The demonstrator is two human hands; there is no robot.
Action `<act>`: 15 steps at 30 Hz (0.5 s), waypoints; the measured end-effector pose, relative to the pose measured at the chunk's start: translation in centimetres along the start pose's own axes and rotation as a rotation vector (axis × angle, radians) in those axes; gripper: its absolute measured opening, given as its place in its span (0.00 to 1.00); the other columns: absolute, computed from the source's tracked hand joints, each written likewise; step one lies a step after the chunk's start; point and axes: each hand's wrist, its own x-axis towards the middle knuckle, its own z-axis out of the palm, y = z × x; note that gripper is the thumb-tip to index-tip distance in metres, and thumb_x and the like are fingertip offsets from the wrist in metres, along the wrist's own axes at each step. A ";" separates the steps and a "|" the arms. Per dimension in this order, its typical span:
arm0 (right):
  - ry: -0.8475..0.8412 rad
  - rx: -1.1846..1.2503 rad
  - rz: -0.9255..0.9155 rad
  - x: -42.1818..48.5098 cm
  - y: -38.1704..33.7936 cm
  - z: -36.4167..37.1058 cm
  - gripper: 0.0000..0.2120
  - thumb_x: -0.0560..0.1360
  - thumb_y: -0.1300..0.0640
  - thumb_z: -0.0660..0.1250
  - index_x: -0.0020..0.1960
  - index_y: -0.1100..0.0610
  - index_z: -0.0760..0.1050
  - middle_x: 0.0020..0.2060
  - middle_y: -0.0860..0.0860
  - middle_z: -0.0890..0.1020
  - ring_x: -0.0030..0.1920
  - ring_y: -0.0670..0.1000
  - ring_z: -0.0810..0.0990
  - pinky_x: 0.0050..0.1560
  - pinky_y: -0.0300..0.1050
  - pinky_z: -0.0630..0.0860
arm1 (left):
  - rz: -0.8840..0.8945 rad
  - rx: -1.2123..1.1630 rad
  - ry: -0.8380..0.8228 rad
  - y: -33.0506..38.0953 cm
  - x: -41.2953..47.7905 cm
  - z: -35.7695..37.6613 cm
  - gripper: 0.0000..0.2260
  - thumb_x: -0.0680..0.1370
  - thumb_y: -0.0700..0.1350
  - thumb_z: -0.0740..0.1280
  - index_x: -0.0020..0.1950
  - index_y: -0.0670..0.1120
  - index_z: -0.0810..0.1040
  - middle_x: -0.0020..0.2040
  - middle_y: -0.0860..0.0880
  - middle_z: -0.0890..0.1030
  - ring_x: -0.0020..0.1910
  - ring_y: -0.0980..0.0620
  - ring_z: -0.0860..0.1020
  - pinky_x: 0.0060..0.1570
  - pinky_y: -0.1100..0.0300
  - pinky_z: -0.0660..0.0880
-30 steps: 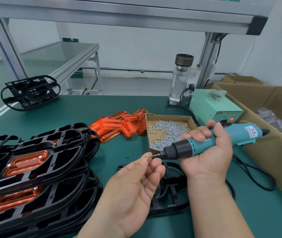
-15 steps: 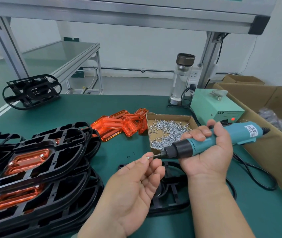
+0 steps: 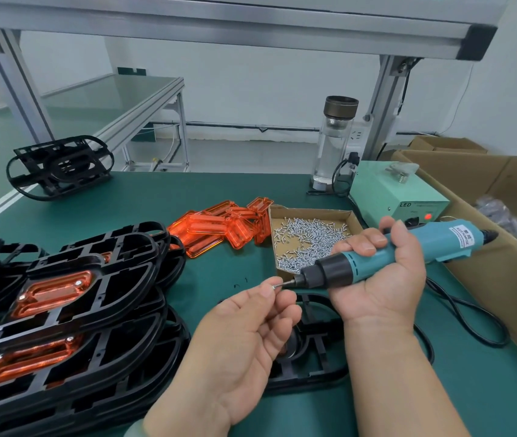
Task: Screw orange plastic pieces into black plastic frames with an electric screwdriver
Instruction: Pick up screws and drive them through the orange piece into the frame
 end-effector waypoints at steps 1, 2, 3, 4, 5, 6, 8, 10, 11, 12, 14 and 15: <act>0.001 -0.005 -0.001 0.0 0.0 0.0 0.06 0.78 0.55 0.60 0.42 0.52 0.71 0.26 0.44 0.69 0.23 0.43 0.68 0.31 0.35 0.71 | 0.002 -0.001 0.004 0.0 0.0 0.0 0.06 0.75 0.38 0.65 0.47 0.38 0.80 0.34 0.43 0.82 0.30 0.52 0.80 0.26 0.66 0.76; 0.000 -0.010 -0.003 0.0 0.0 0.0 0.07 0.79 0.55 0.60 0.42 0.51 0.71 0.26 0.44 0.69 0.23 0.43 0.68 0.31 0.35 0.71 | 0.004 -0.004 0.010 0.0 0.0 0.0 0.06 0.76 0.38 0.64 0.47 0.38 0.79 0.34 0.43 0.82 0.29 0.53 0.80 0.26 0.66 0.76; -0.003 -0.014 -0.003 -0.1 0.1 0.1 0.07 0.79 0.55 0.60 0.42 0.51 0.71 0.26 0.44 0.69 0.23 0.43 0.68 0.31 0.35 0.71 | 0.006 -0.008 0.016 0.0 0.0 0.0 0.06 0.77 0.38 0.64 0.47 0.38 0.79 0.34 0.44 0.82 0.29 0.53 0.80 0.26 0.66 0.76; -0.005 -0.017 -0.003 -0.1 0.1 0.1 0.07 0.79 0.55 0.60 0.42 0.51 0.71 0.26 0.44 0.69 0.23 0.43 0.68 0.31 0.35 0.71 | 0.008 -0.011 0.022 0.0 0.0 0.0 0.06 0.77 0.38 0.63 0.47 0.38 0.79 0.34 0.44 0.82 0.29 0.53 0.80 0.26 0.67 0.76; -0.006 -0.018 -0.003 -0.1 0.1 0.1 0.07 0.79 0.55 0.60 0.43 0.51 0.71 0.26 0.44 0.69 0.23 0.43 0.68 0.31 0.35 0.71 | 0.011 -0.012 0.028 -0.1 0.0 0.1 0.06 0.77 0.38 0.63 0.47 0.38 0.79 0.34 0.44 0.82 0.29 0.53 0.80 0.26 0.67 0.76; -0.006 -0.019 -0.003 -0.1 0.1 0.2 0.06 0.79 0.55 0.60 0.43 0.51 0.71 0.26 0.43 0.70 0.23 0.43 0.68 0.31 0.35 0.71 | 0.016 -0.011 0.036 -0.1 0.0 0.1 0.06 0.77 0.38 0.64 0.47 0.39 0.79 0.34 0.44 0.82 0.29 0.53 0.80 0.26 0.67 0.76; -0.007 -0.020 -0.010 -0.2 0.1 0.2 0.06 0.79 0.55 0.60 0.43 0.51 0.71 0.26 0.43 0.69 0.23 0.43 0.68 0.31 0.35 0.71 | 0.035 -0.005 0.053 -0.2 0.0 0.2 0.05 0.76 0.39 0.65 0.46 0.39 0.80 0.34 0.44 0.82 0.29 0.54 0.80 0.26 0.67 0.76; -0.012 -0.020 -0.019 -0.3 0.1 0.2 0.07 0.79 0.55 0.60 0.43 0.51 0.72 0.26 0.43 0.69 0.23 0.43 0.68 0.31 0.35 0.71 | 0.058 0.004 0.067 -0.3 0.1 0.2 0.06 0.76 0.39 0.65 0.46 0.39 0.80 0.33 0.44 0.82 0.29 0.54 0.80 0.26 0.67 0.76; -0.014 -0.021 -0.024 -0.3 0.2 0.2 0.07 0.79 0.55 0.60 0.43 0.51 0.72 0.26 0.43 0.69 0.23 0.43 0.68 0.31 0.35 0.71 | 0.068 0.009 0.074 -0.4 0.1 0.2 0.06 0.76 0.40 0.65 0.46 0.39 0.80 0.34 0.45 0.82 0.29 0.54 0.80 0.26 0.67 0.76; -0.018 -0.024 -0.030 -0.4 0.2 0.2 0.07 0.79 0.55 0.60 0.43 0.51 0.72 0.26 0.43 0.70 0.23 0.43 0.68 0.32 0.35 0.71 | 0.076 0.014 0.082 -0.5 0.1 0.3 0.06 0.76 0.40 0.65 0.47 0.39 0.80 0.34 0.45 0.82 0.29 0.54 0.80 0.26 0.67 0.75; -0.029 -0.034 -0.042 -0.5 0.2 0.3 0.07 0.79 0.55 0.60 0.43 0.51 0.72 0.26 0.43 0.70 0.23 0.43 0.68 0.32 0.36 0.71 | 0.091 0.019 0.097 -0.5 0.1 0.2 0.06 0.77 0.40 0.65 0.47 0.39 0.80 0.34 0.44 0.82 0.30 0.54 0.80 0.26 0.67 0.76; -0.034 -0.039 -0.048 -0.6 0.2 0.3 0.07 0.80 0.55 0.60 0.43 0.51 0.72 0.26 0.43 0.70 0.23 0.43 0.68 0.32 0.36 0.71 | 0.097 0.020 0.105 -0.6 0.1 0.2 0.06 0.77 0.40 0.65 0.47 0.39 0.80 0.34 0.44 0.82 0.30 0.54 0.80 0.26 0.67 0.76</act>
